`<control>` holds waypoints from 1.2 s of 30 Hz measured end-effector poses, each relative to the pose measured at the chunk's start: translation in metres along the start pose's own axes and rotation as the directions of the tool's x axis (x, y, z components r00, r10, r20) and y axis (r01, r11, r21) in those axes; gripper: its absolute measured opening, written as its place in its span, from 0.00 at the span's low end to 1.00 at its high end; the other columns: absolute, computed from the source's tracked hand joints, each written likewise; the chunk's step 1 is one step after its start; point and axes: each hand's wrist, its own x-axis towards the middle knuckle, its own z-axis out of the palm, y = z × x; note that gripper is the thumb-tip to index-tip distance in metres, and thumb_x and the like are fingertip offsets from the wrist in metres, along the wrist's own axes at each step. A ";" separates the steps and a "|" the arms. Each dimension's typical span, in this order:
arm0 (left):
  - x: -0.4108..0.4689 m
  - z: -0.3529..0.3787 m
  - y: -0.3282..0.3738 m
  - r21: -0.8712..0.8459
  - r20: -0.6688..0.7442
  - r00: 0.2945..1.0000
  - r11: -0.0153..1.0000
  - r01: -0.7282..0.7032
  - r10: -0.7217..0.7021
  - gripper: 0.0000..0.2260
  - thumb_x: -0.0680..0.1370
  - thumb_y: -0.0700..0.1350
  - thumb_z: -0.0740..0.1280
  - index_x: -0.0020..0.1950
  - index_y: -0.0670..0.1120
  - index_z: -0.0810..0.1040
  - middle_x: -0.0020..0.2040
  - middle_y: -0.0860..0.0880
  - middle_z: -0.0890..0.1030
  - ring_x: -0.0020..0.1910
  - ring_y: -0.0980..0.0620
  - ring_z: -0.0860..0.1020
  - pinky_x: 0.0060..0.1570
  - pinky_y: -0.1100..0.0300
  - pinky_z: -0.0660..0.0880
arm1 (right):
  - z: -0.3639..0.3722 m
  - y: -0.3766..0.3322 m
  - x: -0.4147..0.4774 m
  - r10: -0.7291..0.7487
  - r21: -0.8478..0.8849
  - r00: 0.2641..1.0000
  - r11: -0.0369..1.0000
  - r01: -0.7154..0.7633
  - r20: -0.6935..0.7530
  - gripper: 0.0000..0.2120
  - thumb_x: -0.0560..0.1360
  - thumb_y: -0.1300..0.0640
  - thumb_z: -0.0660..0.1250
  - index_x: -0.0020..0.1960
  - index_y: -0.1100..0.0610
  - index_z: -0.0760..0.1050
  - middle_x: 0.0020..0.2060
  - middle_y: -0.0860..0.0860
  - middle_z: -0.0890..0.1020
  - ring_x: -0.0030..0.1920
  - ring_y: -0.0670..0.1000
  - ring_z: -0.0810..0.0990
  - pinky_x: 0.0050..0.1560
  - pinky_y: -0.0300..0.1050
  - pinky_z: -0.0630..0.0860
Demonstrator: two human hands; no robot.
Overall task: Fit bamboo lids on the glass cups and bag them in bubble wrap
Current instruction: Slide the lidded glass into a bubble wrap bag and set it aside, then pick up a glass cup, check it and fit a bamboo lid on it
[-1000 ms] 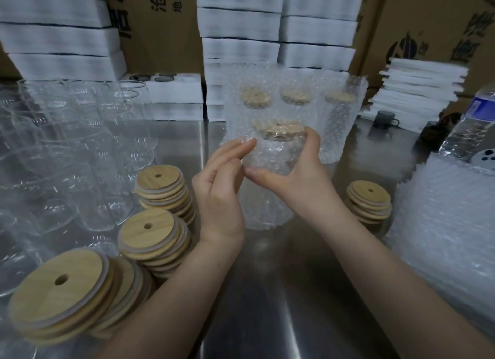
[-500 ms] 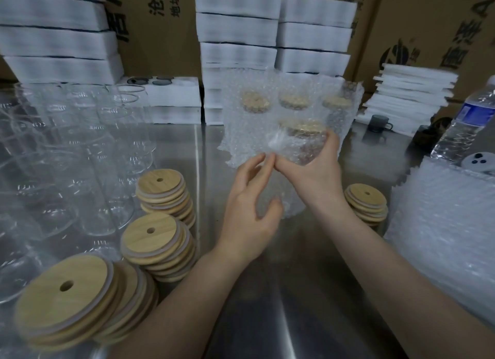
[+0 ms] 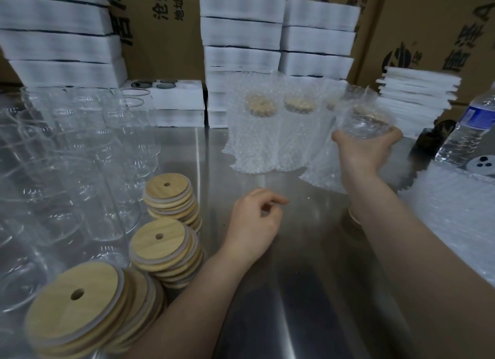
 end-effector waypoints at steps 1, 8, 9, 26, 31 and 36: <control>0.001 0.000 -0.001 -0.012 -0.006 1.000 1.000 0.016 -0.016 0.10 0.74 0.32 0.65 0.46 0.43 0.85 0.40 0.56 0.78 0.35 0.61 0.74 0.39 0.72 0.67 | 0.001 0.002 0.004 0.012 -0.022 1.000 1.000 -0.012 -0.010 0.43 0.66 0.57 0.77 0.73 0.53 0.56 0.69 0.58 0.66 0.61 0.57 0.73 0.53 0.43 0.67; 0.002 -0.001 -0.001 -0.053 -0.013 0.997 0.996 0.069 -0.070 0.10 0.74 0.33 0.65 0.45 0.43 0.85 0.41 0.56 0.79 0.35 0.60 0.75 0.39 0.71 0.69 | 0.007 0.012 0.021 0.012 -0.064 1.000 0.998 -0.010 0.021 0.45 0.65 0.57 0.77 0.74 0.51 0.55 0.72 0.55 0.64 0.62 0.55 0.71 0.65 0.53 0.70; 0.002 -0.001 -0.001 -0.051 -0.013 0.997 0.996 0.071 -0.072 0.10 0.74 0.33 0.65 0.45 0.43 0.85 0.41 0.55 0.80 0.35 0.60 0.75 0.39 0.71 0.69 | 0.008 0.013 0.023 0.004 -0.044 0.999 0.999 -0.003 0.035 0.45 0.65 0.58 0.77 0.74 0.51 0.55 0.72 0.55 0.63 0.59 0.53 0.69 0.60 0.48 0.69; 0.004 -0.002 -0.003 -0.081 -0.001 0.983 0.980 0.181 -0.181 0.11 0.75 0.35 0.65 0.45 0.47 0.85 0.43 0.49 0.85 0.43 0.50 0.81 0.47 0.59 0.76 | 0.002 0.001 0.014 0.031 -0.288 0.989 0.958 0.013 0.145 0.56 0.67 0.50 0.78 0.80 0.48 0.41 0.79 0.58 0.45 0.78 0.61 0.48 0.76 0.62 0.52; 0.005 -0.003 -0.005 -0.115 -0.014 0.977 0.971 0.208 -0.211 0.13 0.75 0.35 0.64 0.41 0.51 0.83 0.41 0.46 0.85 0.43 0.47 0.82 0.49 0.54 0.78 | -0.003 -0.035 -0.029 -0.463 -0.318 0.883 0.827 0.463 0.081 0.45 0.70 0.55 0.72 0.80 0.56 0.51 0.77 0.60 0.54 0.76 0.60 0.56 0.76 0.56 0.54; 0.005 -0.004 -0.005 -0.136 0.013 0.980 0.971 0.197 -0.197 0.17 0.75 0.34 0.63 0.36 0.54 0.80 0.35 0.56 0.82 0.40 0.53 0.81 0.46 0.57 0.77 | 0.021 -0.078 -0.109 -0.595 0.265 0.627 0.797 0.543 0.503 0.18 0.73 0.66 0.65 0.62 0.57 0.75 0.51 0.46 0.77 0.51 0.47 0.76 0.55 0.39 0.74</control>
